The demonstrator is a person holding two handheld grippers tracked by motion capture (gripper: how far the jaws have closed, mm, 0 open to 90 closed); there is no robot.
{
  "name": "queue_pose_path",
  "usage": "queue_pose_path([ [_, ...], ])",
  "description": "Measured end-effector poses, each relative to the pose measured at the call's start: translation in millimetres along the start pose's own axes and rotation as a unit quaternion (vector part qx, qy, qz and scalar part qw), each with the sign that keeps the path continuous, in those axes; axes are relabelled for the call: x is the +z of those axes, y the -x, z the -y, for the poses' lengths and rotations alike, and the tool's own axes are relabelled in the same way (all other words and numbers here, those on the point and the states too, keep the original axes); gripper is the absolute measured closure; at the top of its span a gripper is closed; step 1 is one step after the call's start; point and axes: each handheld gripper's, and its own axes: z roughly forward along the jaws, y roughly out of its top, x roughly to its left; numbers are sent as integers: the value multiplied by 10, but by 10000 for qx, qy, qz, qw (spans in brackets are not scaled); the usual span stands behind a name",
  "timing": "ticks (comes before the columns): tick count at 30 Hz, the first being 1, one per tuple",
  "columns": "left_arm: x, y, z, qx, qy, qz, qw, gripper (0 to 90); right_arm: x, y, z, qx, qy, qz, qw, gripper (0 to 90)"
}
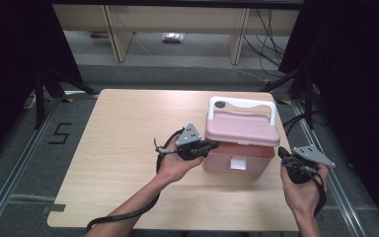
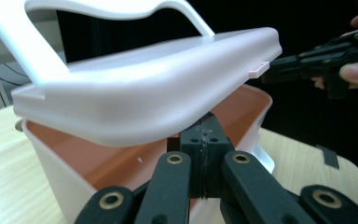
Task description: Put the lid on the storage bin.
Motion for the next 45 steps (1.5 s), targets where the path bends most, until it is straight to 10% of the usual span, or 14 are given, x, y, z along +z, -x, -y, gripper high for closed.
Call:
queue_pose_path([
  [17,-59,45,207,-83,-201,116,9997,900,-208,98,366,453,-257,158,9985,892],
  [30,-161,57,277,-59,-308,129,9994,900,-171,112,453,298,-283,89,9991,885],
  [45,-911,-296,472,183,-143,-725,9971,840,-122,176,654,572,-377,-59,9976,853],
])
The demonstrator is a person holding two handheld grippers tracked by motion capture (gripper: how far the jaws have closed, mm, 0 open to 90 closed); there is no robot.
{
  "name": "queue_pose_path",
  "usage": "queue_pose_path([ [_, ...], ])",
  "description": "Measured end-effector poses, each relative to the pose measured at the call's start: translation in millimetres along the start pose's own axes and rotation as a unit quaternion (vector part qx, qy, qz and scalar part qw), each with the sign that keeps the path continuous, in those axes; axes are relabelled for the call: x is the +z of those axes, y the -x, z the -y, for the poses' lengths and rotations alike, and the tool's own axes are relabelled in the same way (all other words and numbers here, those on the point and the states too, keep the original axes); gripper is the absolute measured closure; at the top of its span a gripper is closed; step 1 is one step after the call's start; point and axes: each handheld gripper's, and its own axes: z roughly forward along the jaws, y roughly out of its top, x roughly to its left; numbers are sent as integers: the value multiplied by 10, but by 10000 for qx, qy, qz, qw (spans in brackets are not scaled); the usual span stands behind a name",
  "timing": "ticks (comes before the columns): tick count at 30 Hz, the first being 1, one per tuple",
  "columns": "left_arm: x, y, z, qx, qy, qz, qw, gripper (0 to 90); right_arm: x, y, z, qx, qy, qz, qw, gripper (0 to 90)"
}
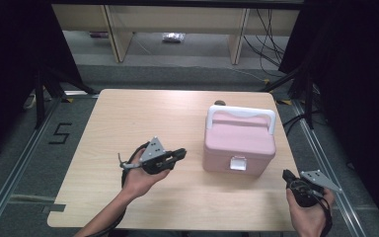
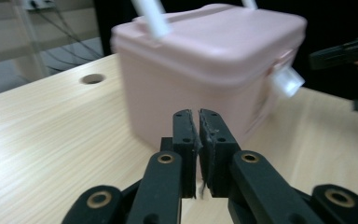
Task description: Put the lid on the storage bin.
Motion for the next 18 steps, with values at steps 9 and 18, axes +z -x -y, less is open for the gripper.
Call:
queue_pose_path([
  [9,-483,-345,351,-266,34,-712,9971,801,65,74,153,-4,-59,-38,10000,821],
  [18,-929,-573,811,-702,187,-1429,9871,750,102,164,274,-153,43,30,9999,790],
])
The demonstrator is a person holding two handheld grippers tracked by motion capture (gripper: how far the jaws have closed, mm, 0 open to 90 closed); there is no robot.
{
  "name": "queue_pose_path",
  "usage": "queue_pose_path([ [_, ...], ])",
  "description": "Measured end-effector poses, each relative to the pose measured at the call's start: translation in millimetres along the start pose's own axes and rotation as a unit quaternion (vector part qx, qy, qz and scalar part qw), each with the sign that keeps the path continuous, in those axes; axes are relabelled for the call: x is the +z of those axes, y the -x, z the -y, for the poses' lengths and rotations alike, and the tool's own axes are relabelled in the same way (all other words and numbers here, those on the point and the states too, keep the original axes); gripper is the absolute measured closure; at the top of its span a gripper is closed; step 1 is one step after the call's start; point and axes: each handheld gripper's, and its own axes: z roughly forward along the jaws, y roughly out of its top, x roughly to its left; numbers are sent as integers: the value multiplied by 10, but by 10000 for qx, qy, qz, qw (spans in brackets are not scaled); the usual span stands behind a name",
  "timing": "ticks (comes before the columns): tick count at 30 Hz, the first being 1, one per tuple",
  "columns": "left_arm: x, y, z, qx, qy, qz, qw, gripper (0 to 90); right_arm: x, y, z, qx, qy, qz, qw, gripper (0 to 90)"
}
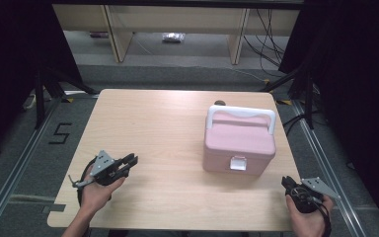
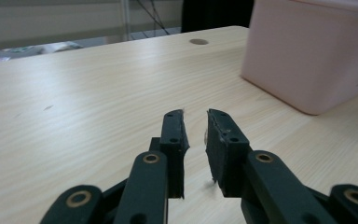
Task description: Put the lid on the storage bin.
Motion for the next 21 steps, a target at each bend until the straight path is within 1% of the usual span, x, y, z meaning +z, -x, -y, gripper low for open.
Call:
queue_pose_path([
  [1,-42,-33,39,-44,-12,-100,9999,743,-6,-32,14,262,-90,-55,9996,784],
  [2,-68,-69,80,-91,58,-139,9998,736,14,-4,30,80,-21,-22,10000,779],
  [3,-113,-98,110,-90,28,-241,9997,726,22,2,39,40,11,-6,10000,775],
  [4,-142,-130,143,-160,94,-305,9994,719,21,6,46,0,-41,-41,10000,774],
  [5,-172,-147,155,-202,107,-365,9991,714,16,-44,59,317,-104,8,9994,769],
  [6,-192,-160,163,-236,154,-405,9988,711,28,-36,66,215,-95,5,9997,766],
  [7,-206,-170,169,-273,214,-413,9985,705,30,-51,67,304,-99,-35,9995,762],
  [8,-214,-175,169,-305,233,-420,9984,696,66,-11,74,-46,34,4,10000,758],
  [9,-222,-186,171,-290,272,-437,9983,691,74,-17,76,-56,52,19,10000,755],
  [10,-235,-185,174,-331,282,-493,9978,684,74,-40,78,81,42,-63,9999,749],
  [11,-231,-194,179,-343,350,-483,9976,675,74,-51,77,129,32,-84,9999,742],
  [12,-247,-197,180,-354,326,-522,9975,666,98,-45,90,32,177,-37,9998,736],
  [13,-251,-200,180,-375,347,-533,9973,657,101,-61,101,180,137,-148,9996,734],
  [14,-249,-207,179,-369,401,-511,9972,647,129,-68,121,209,337,-44,9992,733],
  [15,-258,-207,176,-368,405,-523,9971,637,116,-65,125,198,206,-45,9996,732],
  [16,-261,-204,177,-397,427,-543,9968,627,123,-59,129,171,230,-60,9996,728],
  [17,-258,-206,182,-393,470,-510,9968,615,126,-61,131,164,227,-63,9996,721],
  [18,-259,-197,186,-404,472,-538,9966,599,124,-68,133,184,229,-60,9996,715],
  [19,-265,-193,191,-383,437,-565,9967,586,126,-76,136,202,235,9,9995,709],
  [20,-251,-195,201,-378,472,-535,9967,564,122,-74,132,191,220,-10,9996,702],
  [21,-253,-191,207,-379,449,-564,9967,546,111,-89,137,287,160,-19,9995,695],
])
